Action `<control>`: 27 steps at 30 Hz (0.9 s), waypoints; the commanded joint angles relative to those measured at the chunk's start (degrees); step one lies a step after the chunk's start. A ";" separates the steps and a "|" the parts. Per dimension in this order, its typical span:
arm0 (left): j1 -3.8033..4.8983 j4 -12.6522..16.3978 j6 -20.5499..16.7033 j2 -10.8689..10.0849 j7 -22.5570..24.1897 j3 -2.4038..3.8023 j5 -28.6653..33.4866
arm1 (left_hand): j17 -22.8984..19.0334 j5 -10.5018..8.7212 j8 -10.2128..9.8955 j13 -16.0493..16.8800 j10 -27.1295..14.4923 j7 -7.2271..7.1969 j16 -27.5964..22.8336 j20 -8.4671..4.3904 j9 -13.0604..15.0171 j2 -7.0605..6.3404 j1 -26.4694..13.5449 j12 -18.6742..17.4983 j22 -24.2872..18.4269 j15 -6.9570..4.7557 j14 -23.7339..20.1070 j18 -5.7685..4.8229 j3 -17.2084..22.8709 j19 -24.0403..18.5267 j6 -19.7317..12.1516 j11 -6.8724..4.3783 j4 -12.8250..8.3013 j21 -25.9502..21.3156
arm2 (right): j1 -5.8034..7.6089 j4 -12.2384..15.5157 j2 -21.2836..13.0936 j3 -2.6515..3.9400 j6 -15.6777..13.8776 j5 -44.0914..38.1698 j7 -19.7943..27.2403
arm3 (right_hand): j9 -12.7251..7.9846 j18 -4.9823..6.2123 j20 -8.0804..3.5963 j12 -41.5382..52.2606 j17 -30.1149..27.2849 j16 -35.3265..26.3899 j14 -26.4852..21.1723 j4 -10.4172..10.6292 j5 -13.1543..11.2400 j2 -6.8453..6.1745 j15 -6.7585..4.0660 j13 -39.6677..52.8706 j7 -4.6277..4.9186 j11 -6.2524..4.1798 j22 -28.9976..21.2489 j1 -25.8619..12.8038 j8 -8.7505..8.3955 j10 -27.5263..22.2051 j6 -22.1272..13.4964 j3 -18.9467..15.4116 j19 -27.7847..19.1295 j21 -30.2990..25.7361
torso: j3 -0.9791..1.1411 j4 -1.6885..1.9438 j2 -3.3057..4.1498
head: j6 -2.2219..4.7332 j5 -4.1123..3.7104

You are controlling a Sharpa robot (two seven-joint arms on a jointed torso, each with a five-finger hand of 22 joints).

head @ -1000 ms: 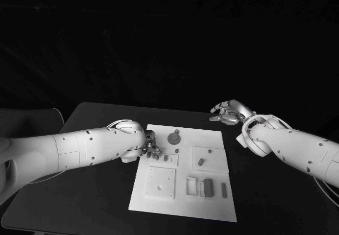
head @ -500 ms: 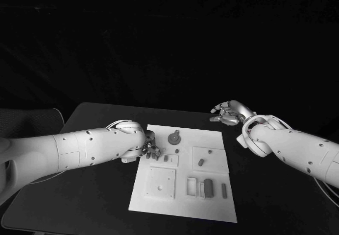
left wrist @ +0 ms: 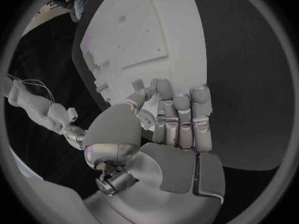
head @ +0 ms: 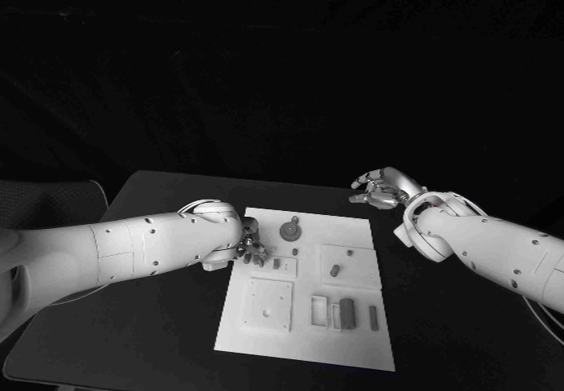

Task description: Assemble the parts on the task board

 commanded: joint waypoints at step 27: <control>0.01 0.10 1.70 0.31 0.73 0.03 -0.20 | 0.17 1.72 0.32 0.20 0.22 -0.08 0.70 -0.79 0.30 -0.29 -0.28 0.60 1.15 -1.24 0.80 2.86 11.21 0.24 0.48 -0.46 -10.69 0.59 | 0.01 0.13 -0.16 0.00 0.72 -0.34 0.30 | -0.14 0.94 -0.36 0.34 -0.07 0.07 0.37 0.14 0.07 0.02 -0.16 -0.14 1.23 0.23 0.29 -1.12 0.24 -0.06 -0.74 0.00 -0.02 -0.25 | -0.01 0.01 0.00 | -0.36 -0.07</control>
